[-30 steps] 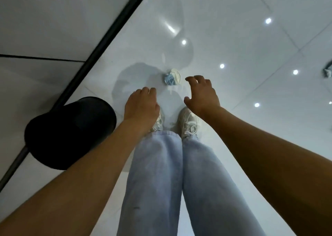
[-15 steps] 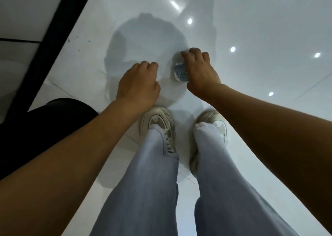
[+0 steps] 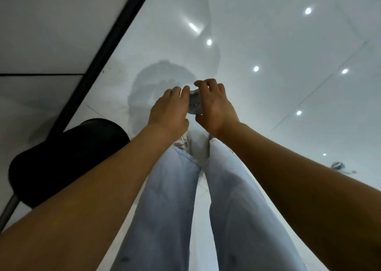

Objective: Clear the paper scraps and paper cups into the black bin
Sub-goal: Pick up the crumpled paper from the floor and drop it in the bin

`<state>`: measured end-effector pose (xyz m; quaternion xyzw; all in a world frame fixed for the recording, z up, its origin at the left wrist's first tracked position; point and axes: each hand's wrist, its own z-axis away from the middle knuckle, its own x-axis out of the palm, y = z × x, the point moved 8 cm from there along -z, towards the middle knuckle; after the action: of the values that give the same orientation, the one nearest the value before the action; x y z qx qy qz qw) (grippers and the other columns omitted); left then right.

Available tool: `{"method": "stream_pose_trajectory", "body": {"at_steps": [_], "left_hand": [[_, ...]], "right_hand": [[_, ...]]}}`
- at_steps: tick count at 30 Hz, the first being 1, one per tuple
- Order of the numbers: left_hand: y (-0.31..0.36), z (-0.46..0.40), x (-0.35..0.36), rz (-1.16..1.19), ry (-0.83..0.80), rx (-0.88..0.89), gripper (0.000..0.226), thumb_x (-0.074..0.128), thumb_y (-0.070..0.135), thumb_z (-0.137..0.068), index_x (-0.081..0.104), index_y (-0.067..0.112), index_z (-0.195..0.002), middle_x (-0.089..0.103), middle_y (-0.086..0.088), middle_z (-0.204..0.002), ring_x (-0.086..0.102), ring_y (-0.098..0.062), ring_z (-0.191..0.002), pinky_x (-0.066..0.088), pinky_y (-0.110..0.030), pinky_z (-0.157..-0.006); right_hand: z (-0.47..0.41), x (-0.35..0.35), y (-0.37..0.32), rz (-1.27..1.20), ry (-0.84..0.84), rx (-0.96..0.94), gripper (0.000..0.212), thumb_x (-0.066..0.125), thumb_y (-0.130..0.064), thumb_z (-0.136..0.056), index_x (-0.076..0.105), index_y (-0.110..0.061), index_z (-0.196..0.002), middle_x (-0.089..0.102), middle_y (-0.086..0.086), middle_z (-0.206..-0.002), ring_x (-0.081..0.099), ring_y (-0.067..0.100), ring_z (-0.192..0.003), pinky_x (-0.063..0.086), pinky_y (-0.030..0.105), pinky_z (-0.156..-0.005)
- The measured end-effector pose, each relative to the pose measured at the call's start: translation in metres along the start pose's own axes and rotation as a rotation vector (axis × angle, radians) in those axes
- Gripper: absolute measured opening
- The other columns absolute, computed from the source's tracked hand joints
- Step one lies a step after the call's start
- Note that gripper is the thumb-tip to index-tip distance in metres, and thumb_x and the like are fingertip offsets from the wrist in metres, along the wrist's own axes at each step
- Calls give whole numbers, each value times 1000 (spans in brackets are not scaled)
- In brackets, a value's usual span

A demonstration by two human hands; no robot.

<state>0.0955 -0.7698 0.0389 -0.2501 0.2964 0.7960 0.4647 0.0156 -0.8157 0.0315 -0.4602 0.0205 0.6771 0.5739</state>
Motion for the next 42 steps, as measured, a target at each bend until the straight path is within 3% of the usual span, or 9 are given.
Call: {"method": "stream_pose_trajectory", "body": {"at_steps": [2, 8, 13, 22, 35, 42], "left_hand": [[17, 20, -27, 1, 19, 18, 74, 70, 21, -83, 28, 13, -143, 41, -8, -139, 42, -26, -127, 45, -34, -94], [66, 78, -95, 0, 54, 104, 44, 66, 17, -84, 47, 13, -123, 53, -6, -118, 50, -23, -111, 46, -32, -79], [94, 118, -129, -91, 51, 134, 53, 67, 19, -85, 41, 13, -130, 50, -7, -124, 50, -23, -112, 46, -31, -83], [172, 165, -157, -343, -8, 324, 48, 63, 17, -84, 42, 13, -127, 51, -7, -120, 49, -25, -109, 40, -31, -82], [361, 197, -82, -603, -58, 702, 50, 59, 20, -83, 41, 13, -130, 52, -5, -113, 51, -22, -97, 30, -25, -74], [456, 209, -9, -659, -95, 739, 54, 60, 22, -85, 38, 15, -133, 52, -3, -118, 51, -20, -102, 37, -25, -80]], "right_hand": [[25, -27, -19, -30, 10, 11, 74, 74, -12, -77, 36, -11, -140, 38, 9, -140, 37, 25, -124, 52, 35, -87], [89, -98, -53, -98, 30, 71, 80, 73, -9, -77, 30, -9, -144, 36, 7, -143, 35, 25, -127, 50, 36, -87], [138, -137, -55, -75, 44, 158, 93, 71, -1, -75, 18, -15, -150, 32, 5, -147, 34, 23, -130, 48, 32, -85], [257, -177, 3, -154, 165, 459, 77, 63, -2, -81, 25, -14, -147, 32, 9, -146, 37, 26, -127, 46, 32, -85], [430, -148, 148, -381, 310, 902, 66, 58, -12, -86, 28, -17, -145, 32, 7, -146, 36, 28, -128, 42, 37, -93], [497, -126, 235, -523, 343, 982, 63, 58, -11, -89, 30, -16, -145, 32, 8, -148, 33, 27, -133, 41, 36, -102]]}}
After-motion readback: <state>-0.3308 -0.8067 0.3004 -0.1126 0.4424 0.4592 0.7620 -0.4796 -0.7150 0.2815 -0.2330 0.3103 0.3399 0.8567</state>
